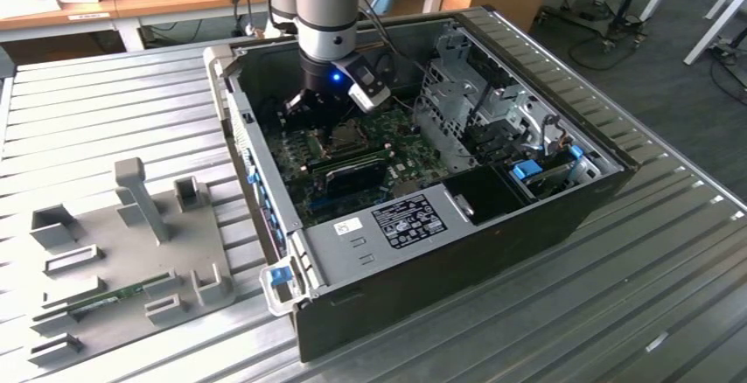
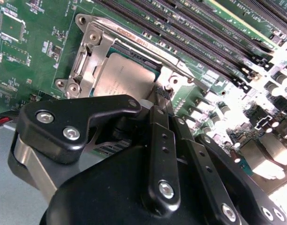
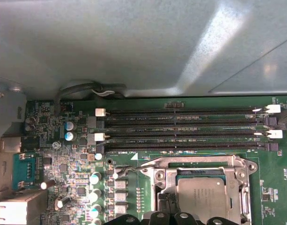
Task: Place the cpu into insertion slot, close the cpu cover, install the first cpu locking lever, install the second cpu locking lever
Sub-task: 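Close the cpu cover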
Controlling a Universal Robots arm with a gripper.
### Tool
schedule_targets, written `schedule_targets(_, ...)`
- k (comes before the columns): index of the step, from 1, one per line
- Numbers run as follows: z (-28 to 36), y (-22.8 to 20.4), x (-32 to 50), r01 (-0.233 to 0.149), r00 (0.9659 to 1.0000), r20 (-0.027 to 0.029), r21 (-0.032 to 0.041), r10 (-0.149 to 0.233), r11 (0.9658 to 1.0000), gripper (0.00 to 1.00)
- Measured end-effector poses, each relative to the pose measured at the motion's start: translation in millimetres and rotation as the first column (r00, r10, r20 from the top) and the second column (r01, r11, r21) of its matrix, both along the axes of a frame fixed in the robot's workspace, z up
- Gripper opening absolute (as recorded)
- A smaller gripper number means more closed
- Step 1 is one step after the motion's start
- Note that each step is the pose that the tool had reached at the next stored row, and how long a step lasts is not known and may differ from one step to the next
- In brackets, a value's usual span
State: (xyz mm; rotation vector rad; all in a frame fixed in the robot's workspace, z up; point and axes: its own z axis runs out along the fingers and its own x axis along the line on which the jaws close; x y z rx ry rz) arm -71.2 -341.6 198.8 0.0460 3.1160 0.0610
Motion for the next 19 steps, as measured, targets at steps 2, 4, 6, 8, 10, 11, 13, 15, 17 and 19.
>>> schedule_targets(2, -0.3, 0.1, 0.1, 0.000, 1.0000, 0.0002, 0.0004, 0.000, 1.0000, 0.11)
schedule_targets(4, -0.3, 0.1, 0.1, 0.000, 1.0000, 0.0003, 0.0005, 0.000, 1.0000, 0.11)
schedule_targets(6, -0.4, 0.1, 0.0, 0.000, 1.0000, 0.0003, 0.0004, 0.000, 1.0000, 0.11)
schedule_targets(8, -1.2, 0.0, -0.1, 0.000, 1.0000, 0.0000, 0.0000, 0.000, 1.0000, 0.11)
schedule_targets(10, -1.5, 0.0, -0.1, 0.000, 1.0000, -0.0001, -0.0001, 0.000, 1.0000, 0.11)
schedule_targets(11, -1.7, 0.1, -0.1, 0.000, 1.0000, 0.0001, 0.0001, 0.000, 1.0000, 0.11)
schedule_targets(13, -1.8, 0.1, -0.1, 0.000, 1.0000, 0.0002, 0.0005, 0.000, 1.0000, 0.11)
schedule_targets(15, -1.8, 0.1, -0.1, 0.000, 1.0000, 0.0002, 0.0004, 0.000, 1.0000, 0.11)
schedule_targets(17, -1.8, 0.1, -0.1, 0.000, 1.0000, 0.0002, 0.0003, 0.000, 1.0000, 0.11)
schedule_targets(19, -2.0, 0.0, -0.1, 0.000, 1.0000, 0.0001, 0.0002, 0.000, 1.0000, 0.11)
